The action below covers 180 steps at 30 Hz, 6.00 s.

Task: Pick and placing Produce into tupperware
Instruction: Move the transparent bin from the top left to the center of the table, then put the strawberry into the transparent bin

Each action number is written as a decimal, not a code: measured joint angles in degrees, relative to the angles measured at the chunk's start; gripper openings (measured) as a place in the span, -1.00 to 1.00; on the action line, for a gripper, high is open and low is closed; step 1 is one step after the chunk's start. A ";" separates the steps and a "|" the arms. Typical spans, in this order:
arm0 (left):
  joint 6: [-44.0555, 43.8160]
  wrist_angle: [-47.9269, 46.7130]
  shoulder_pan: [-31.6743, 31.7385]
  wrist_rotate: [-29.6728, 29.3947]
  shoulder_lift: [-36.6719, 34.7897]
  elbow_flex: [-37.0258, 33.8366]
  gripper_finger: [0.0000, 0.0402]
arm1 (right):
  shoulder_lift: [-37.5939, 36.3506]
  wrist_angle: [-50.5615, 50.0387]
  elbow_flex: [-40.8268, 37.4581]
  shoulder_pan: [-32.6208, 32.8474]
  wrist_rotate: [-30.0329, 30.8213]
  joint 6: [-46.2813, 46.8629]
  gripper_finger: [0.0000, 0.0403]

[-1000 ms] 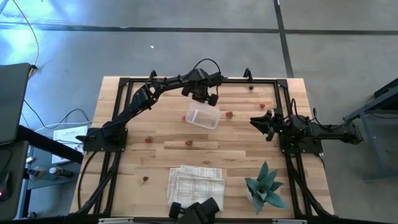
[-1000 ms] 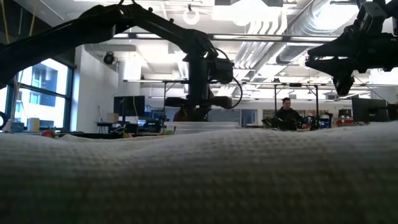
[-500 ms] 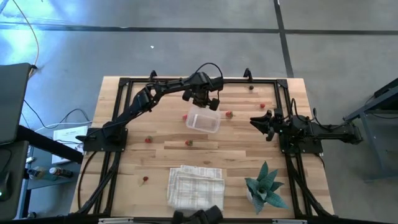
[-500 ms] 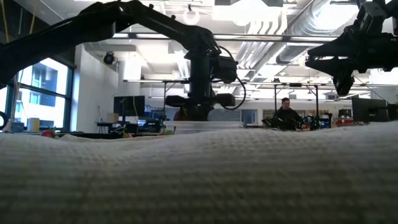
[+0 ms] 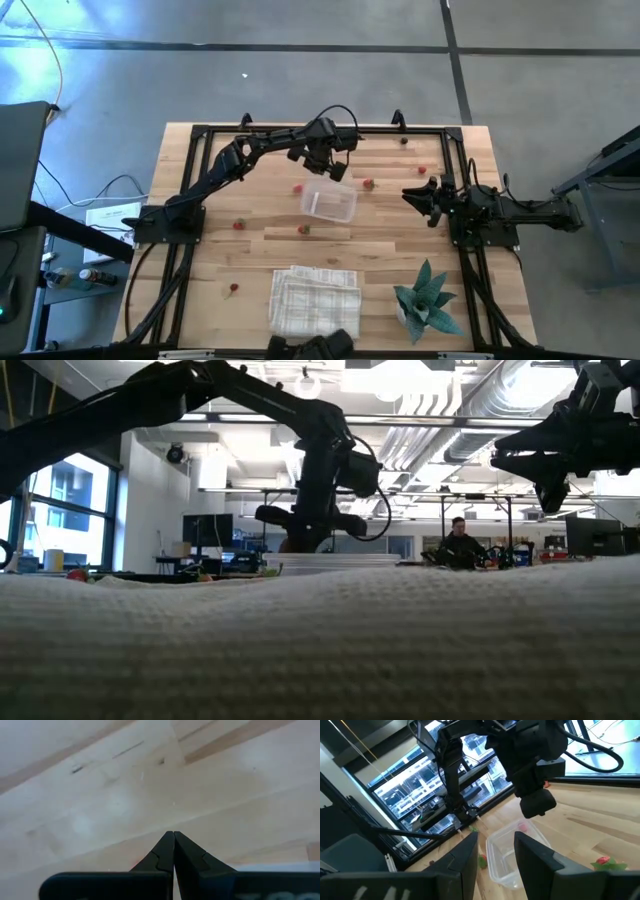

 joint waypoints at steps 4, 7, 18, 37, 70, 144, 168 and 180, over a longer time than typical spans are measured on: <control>0.57 -3.58 1.87 -0.16 0.00 0.00 -1.00 | 0.00 0.00 0.00 0.01 0.00 0.01 -0.42; 2.11 -6.72 2.93 -1.06 -0.01 0.00 -1.00 | 0.00 -0.02 0.00 -0.01 0.00 0.01 -0.42; 3.90 -6.99 1.42 -4.59 -7.02 -3.76 -1.00 | 0.00 0.00 0.00 -0.01 0.00 0.01 -0.42; 4.24 13.28 -4.28 0.22 -31.91 -42.20 -1.00 | 0.02 -0.02 0.00 -0.01 -0.04 1.08 -0.42; -1.04 31.04 -14.40 12.53 -29.33 -47.28 -1.00 | 0.04 -0.02 0.00 0.01 0.07 1.54 -0.42; -29.30 17.43 24.64 2.98 -25.90 -35.06 -0.82 | -0.02 -0.02 0.00 0.00 -0.20 3.13 -0.42; -28.12 25.85 30.13 4.96 -31.89 -46.31 -0.81 | -0.02 0.04 0.00 -0.03 1.08 3.24 -0.42; -34.69 32.63 29.62 4.71 -31.19 -51.32 -0.81 | 0.00 0.02 0.00 -0.03 0.46 1.63 -0.42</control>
